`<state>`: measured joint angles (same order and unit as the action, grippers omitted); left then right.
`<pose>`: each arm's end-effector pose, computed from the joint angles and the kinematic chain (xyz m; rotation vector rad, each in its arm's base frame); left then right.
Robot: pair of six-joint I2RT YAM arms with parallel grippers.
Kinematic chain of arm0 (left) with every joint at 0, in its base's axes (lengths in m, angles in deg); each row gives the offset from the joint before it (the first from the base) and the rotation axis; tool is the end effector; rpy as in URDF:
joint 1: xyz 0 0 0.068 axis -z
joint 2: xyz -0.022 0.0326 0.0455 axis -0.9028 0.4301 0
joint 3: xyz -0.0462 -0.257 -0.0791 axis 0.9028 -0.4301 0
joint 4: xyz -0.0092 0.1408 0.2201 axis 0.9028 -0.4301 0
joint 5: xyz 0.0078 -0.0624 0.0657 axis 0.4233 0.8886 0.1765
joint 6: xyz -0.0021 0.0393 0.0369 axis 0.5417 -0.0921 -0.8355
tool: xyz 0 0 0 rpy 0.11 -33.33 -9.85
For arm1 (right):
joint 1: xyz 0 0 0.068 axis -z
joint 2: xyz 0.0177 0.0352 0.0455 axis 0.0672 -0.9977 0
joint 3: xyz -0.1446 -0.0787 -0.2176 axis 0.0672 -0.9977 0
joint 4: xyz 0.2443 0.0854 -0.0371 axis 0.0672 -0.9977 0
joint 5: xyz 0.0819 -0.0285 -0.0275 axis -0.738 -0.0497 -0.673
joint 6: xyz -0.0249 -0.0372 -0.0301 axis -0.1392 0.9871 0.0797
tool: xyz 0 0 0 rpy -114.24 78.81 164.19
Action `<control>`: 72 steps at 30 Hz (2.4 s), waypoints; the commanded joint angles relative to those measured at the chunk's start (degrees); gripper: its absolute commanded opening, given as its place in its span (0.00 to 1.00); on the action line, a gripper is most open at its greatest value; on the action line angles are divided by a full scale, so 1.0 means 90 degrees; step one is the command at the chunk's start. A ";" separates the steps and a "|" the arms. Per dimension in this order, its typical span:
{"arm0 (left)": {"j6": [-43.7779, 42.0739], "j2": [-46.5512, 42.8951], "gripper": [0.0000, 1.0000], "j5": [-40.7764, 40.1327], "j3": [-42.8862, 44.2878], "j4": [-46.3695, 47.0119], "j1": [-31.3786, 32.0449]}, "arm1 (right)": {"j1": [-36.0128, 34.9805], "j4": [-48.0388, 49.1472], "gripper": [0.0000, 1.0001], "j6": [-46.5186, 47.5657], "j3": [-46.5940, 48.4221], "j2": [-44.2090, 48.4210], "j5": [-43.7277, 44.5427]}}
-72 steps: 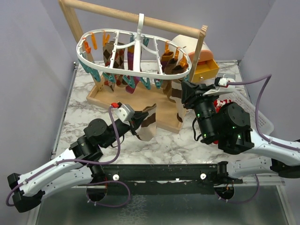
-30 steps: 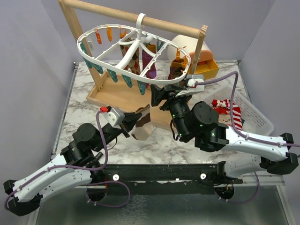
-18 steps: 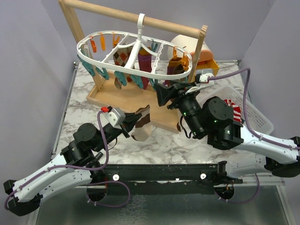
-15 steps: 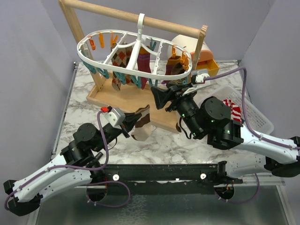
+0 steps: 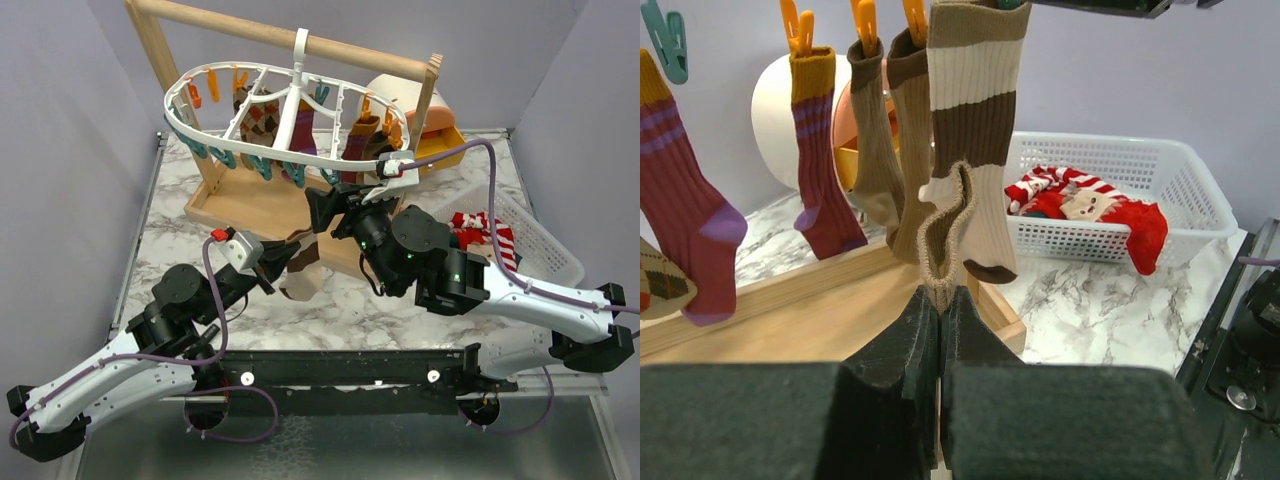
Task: Clip the socks to the hanger
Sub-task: Rotate the hanger at the clothesline.
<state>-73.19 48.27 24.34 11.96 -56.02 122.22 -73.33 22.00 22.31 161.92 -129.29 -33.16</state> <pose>0.0741 -0.1083 0.3682 0.6317 1.3313 -0.7045 0.0873 0.2595 0.4820 -0.0794 1.5273 0.6543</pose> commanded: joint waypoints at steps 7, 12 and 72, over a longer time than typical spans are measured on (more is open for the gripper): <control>-0.0009 -0.0203 0.00 -0.0159 -0.0166 -0.0070 -0.0023 | -0.0019 0.0547 0.71 0.0360 0.0129 -0.0200 0.1256; -0.0010 -0.0118 0.00 -0.0098 -0.0204 0.0031 -0.0023 | -0.0020 0.1038 0.71 0.0809 0.0201 -0.0349 0.1403; -0.0064 0.0786 0.00 0.0324 -0.0122 0.1043 -0.0023 | 0.0422 0.0335 0.02 0.1724 -0.0756 0.1263 0.1287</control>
<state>-74.28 55.94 26.49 10.10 -47.63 122.22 -69.90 25.58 30.72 155.19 -119.52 -24.55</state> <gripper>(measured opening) 0.030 0.247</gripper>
